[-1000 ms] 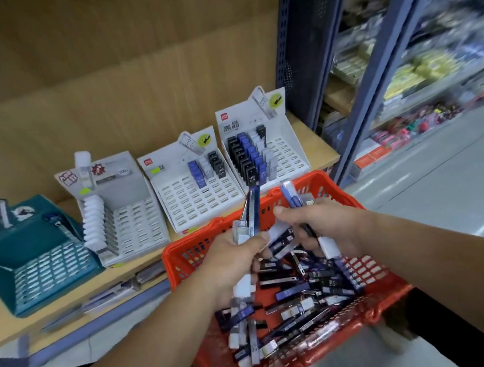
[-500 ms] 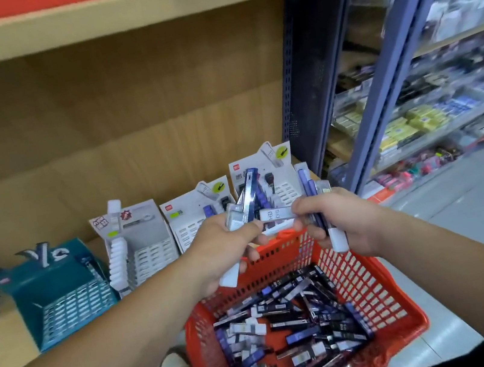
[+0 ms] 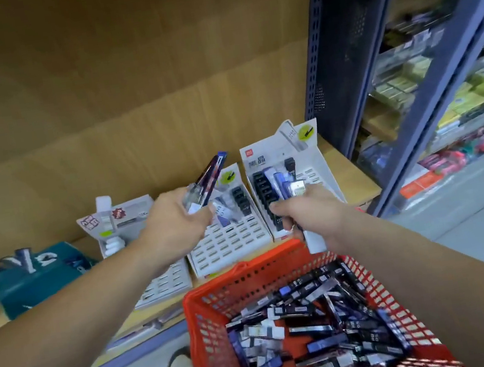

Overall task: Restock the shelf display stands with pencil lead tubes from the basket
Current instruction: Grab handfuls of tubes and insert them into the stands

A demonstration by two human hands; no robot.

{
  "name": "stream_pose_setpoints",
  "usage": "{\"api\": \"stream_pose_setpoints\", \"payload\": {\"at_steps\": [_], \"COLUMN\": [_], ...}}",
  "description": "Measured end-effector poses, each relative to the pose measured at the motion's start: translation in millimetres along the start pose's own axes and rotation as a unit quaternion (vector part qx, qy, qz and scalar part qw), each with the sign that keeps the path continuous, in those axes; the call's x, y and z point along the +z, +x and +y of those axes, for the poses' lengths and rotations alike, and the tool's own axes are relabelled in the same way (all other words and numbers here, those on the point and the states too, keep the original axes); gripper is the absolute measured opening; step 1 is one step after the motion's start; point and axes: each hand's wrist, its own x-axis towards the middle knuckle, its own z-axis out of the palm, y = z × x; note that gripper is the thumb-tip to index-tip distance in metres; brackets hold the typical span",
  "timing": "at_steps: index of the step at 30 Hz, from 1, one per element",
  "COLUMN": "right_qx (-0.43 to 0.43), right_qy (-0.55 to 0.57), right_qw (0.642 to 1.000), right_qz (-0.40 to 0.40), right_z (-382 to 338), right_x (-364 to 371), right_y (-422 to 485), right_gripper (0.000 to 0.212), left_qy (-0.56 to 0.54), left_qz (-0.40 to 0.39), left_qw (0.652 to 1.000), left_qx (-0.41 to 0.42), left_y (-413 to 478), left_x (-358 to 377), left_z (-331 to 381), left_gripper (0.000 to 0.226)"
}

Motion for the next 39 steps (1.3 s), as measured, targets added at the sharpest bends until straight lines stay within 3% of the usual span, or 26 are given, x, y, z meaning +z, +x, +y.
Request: {"api": "stream_pose_setpoints", "payload": {"at_steps": [3,8,14,20,25,29,33,36,39], "right_qx": [-0.028,-0.009,0.039,0.018,0.001,0.004,0.033,0.065,0.059], "right_qy": [-0.038,-0.016,0.071,0.042,0.079,0.108,0.140,0.196,0.195], "right_qw": [0.999,0.999,0.996,0.998,0.996,0.991,0.986,0.975,0.975], "right_qz": [-0.023,-0.030,-0.022,-0.035,-0.044,-0.077,-0.087,-0.087,-0.090], "right_z": [8,16,23,17,14,10,10,11,11], "right_x": [20,25,15,23,28,24,19,14,12], "right_y": [22,42,43,41,42,39,38,38,37], "right_gripper": [0.039,0.066,0.010,0.009,0.005,0.016,0.018,0.029,0.027], "left_qy": [0.075,0.148,0.245,0.297,0.344,0.292,0.212,0.016,-0.210], "left_qz": [0.012,-0.035,-0.056,-0.071,-0.077,-0.081,-0.050,-0.055,-0.127], "left_qw": [0.997,0.986,0.965,0.948,0.930,0.949,0.973,0.998,0.964], "left_qx": [0.025,0.071,0.078,0.089,0.105,0.080,0.072,0.015,-0.100], "left_y": [28,70,94,105,102,101,95,78,63], "left_x": [7,39,62,58,65,75,68,59,50], "left_z": [-24,-41,-49,-55,-51,-50,-55,-47,-35], "left_gripper": [0.010,0.012,0.007,0.008,0.022,0.005,0.005,0.007,0.014]}}
